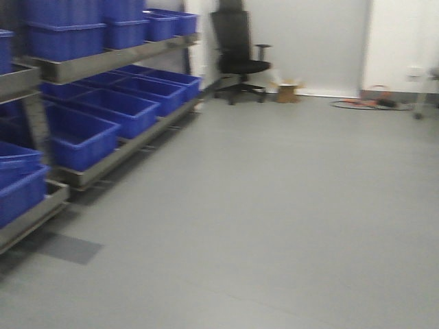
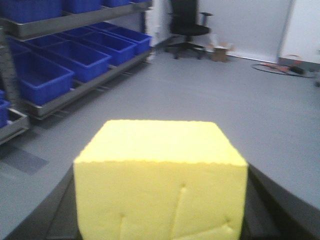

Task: Place yellow foam block on left shelf second layer
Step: 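Drive along the aisle and turn toward the shelf of blue bins, then approach the shelf and bring the held block over a blue bin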

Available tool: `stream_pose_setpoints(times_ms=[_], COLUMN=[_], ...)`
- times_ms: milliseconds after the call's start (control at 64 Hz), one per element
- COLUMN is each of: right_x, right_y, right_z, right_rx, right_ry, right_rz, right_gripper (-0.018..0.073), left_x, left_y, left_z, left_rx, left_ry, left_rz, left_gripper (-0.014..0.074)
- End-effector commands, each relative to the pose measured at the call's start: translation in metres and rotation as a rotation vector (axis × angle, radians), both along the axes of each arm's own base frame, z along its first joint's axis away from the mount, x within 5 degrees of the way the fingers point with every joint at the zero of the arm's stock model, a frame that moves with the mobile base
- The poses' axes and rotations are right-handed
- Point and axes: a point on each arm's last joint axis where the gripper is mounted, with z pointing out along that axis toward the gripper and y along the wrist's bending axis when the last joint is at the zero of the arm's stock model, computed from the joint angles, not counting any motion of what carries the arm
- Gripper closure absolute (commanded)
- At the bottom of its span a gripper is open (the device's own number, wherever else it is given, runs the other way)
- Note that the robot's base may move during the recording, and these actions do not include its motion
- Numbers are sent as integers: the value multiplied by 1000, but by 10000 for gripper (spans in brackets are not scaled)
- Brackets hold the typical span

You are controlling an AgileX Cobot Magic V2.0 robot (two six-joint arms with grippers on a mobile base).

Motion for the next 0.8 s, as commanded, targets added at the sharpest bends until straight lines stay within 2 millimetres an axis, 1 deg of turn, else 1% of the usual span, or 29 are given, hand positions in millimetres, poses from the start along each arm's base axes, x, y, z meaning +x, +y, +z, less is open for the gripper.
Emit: stream_pose_setpoints(times_ms=[0,781], right_x=[1,1], right_y=[0,0], right_z=[18,18], right_rx=[-3,-3], right_ry=[-113,-113], right_rz=[-1,-1], right_gripper=[78,78], left_x=[-1,-1], left_y=[0,0], left_z=[-1,-1], left_rx=[-12,-12], left_ry=[-73,-73], left_rz=[-6,-6], left_gripper=[473,473])
